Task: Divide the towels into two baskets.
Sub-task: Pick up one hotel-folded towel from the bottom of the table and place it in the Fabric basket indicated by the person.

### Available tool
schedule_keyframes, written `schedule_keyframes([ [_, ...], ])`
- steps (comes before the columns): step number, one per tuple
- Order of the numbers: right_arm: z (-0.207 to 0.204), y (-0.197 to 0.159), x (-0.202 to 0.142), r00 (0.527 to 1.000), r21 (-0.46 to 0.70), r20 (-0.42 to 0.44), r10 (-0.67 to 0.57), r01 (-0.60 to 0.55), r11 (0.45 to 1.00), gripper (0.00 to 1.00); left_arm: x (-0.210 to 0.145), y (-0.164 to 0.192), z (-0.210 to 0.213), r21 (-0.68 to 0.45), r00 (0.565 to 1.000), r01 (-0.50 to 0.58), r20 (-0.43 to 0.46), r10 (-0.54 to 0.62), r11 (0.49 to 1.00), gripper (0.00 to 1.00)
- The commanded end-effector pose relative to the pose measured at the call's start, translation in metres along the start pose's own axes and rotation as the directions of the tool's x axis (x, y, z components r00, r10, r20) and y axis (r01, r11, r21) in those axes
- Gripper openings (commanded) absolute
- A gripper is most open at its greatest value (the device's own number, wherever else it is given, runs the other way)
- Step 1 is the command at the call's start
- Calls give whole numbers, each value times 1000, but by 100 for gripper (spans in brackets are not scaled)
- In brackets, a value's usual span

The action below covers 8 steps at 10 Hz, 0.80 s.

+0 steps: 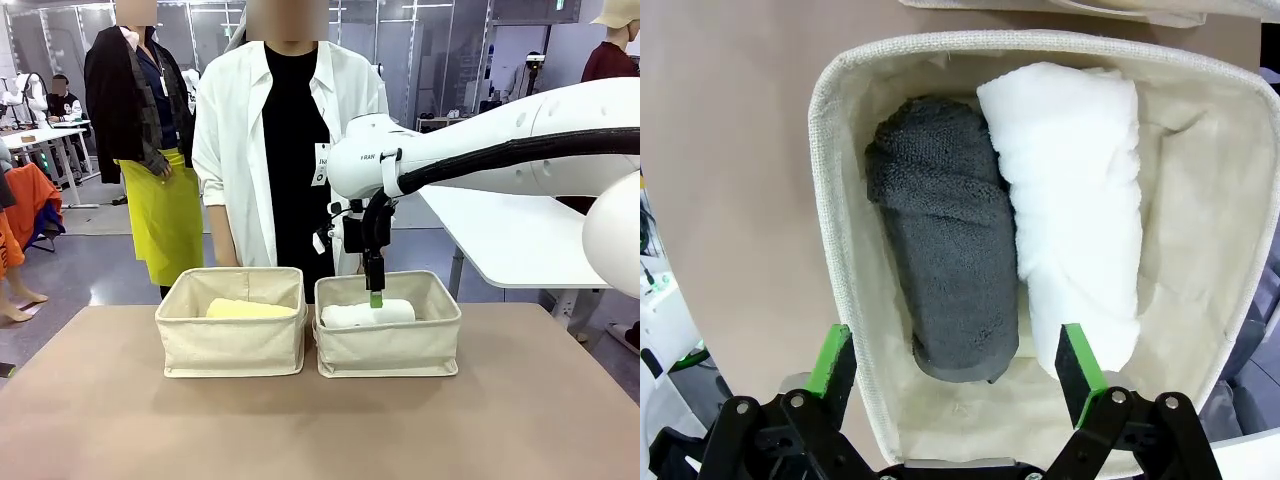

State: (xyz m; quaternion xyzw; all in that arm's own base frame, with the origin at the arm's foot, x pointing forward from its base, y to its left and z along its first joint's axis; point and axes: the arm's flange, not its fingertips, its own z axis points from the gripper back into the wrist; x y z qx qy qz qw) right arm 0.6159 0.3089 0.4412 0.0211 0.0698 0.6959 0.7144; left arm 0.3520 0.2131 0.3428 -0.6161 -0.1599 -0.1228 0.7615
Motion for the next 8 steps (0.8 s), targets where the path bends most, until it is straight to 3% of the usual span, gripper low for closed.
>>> schedule_keyframes([
  [1,2,0,-2,1000,2,-4,21,-21,1000,100,-2,-5,2,-8,1000,10,1,-10,1000,100],
  [4,0,0,0,1000,0,0,0,0,1000,100,-2,-5,2,-8,1000,10,1,-10,1000,100],
  [6,34,22,-44,978,122,169,-121,101,987,100,-2,-5,2,-8,1000,10,1,-10,1000,100],
  [8,45,34,-90,919,212,290,-267,211,954,100,-2,-5,2,-8,1000,10,1,-10,1000,100],
])
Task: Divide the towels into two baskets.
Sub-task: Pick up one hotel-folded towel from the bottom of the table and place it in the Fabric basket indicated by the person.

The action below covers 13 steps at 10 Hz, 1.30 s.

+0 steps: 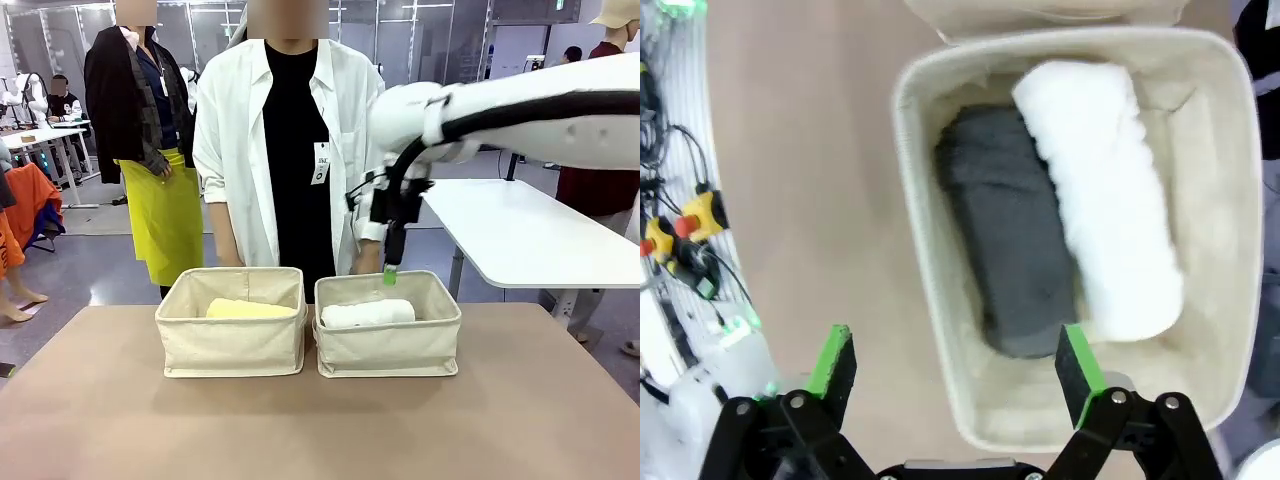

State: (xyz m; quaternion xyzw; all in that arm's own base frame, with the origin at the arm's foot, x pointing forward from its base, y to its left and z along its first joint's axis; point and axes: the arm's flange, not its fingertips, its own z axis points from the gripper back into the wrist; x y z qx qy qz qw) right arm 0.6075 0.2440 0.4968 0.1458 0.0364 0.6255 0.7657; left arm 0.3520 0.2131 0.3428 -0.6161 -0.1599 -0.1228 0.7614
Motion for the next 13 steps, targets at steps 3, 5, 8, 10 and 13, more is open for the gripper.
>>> schedule_keyframes([
  [3,6,9,-130,869,226,352,-347,281,933,100,-2,-5,2,-8,1000,10,1,-10,1000,100],
  [5,4,7,-213,720,345,504,-477,338,876,100,-2,-5,2,-8,1000,10,1,-10,1000,100],
  [8,-10,20,-346,450,487,666,-595,343,803,100,-2,-5,2,-8,1000,10,1,-10,1000,100],
  [10,-24,36,-428,309,554,692,-652,352,755,100,-2,-5,2,-8,1000,10,1,-10,1000,100],
  [13,-45,62,-514,224,620,629,-745,433,654,100,-2,-5,2,-8,1000,10,1,-10,1000,100],
])
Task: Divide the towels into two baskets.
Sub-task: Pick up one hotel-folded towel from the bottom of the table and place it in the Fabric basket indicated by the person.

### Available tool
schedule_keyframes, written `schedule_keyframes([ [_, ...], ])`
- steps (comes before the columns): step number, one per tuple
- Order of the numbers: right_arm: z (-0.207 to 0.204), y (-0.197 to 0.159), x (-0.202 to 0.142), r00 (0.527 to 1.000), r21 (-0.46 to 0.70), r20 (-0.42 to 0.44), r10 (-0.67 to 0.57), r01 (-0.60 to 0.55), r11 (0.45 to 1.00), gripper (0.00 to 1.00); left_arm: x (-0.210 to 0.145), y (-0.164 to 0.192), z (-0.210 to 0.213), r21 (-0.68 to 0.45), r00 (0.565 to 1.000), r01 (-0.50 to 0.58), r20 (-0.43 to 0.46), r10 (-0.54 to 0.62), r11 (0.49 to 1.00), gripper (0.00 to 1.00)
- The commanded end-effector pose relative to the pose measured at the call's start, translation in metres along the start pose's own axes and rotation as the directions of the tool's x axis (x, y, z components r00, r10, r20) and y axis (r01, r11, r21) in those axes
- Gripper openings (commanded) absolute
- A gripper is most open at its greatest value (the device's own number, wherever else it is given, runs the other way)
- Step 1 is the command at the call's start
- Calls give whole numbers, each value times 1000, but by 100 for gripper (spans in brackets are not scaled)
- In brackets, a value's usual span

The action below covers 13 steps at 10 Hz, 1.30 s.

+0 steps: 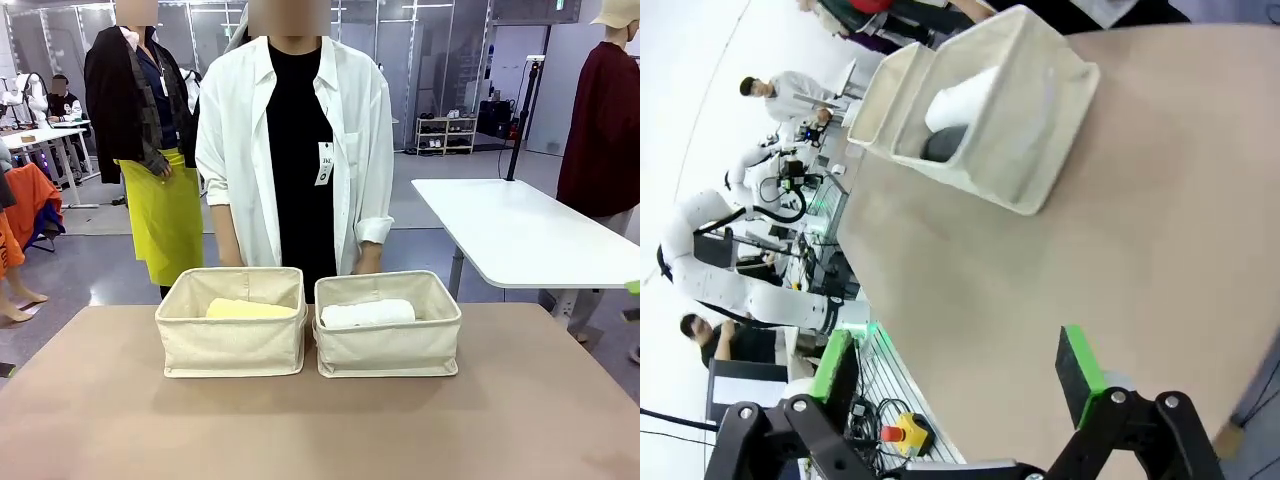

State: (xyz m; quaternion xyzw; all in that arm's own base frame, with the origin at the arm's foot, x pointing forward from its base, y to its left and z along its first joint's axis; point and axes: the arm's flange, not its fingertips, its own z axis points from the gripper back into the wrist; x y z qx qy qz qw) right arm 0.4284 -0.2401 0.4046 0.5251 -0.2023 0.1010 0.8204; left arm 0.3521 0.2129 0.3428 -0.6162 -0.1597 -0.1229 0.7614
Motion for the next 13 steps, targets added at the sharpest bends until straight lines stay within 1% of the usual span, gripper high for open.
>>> schedule_keyframes([
  [1,7,-7,-10,999,-1,26,-24,24,1000,100,-2,-5,2,-7,1000,11,1,-11,1000,100],
  [2,12,-23,-20,996,16,52,-74,73,997,100,-2,-5,2,-7,1000,11,1,-11,1000,100],
  [3,6,-44,-26,991,63,72,-116,112,992,100,-2,-5,2,-7,1000,11,1,-11,1000,100],
  [4,18,-16,-18,998,-10,31,-49,49,999,100,-2,-5,2,-7,1000,11,1,-11,1000,100],
  [13,18,-16,-18,998,-10,31,-49,49,999,100,-2,-5,2,-7,1000,11,1,-11,1000,100],
])
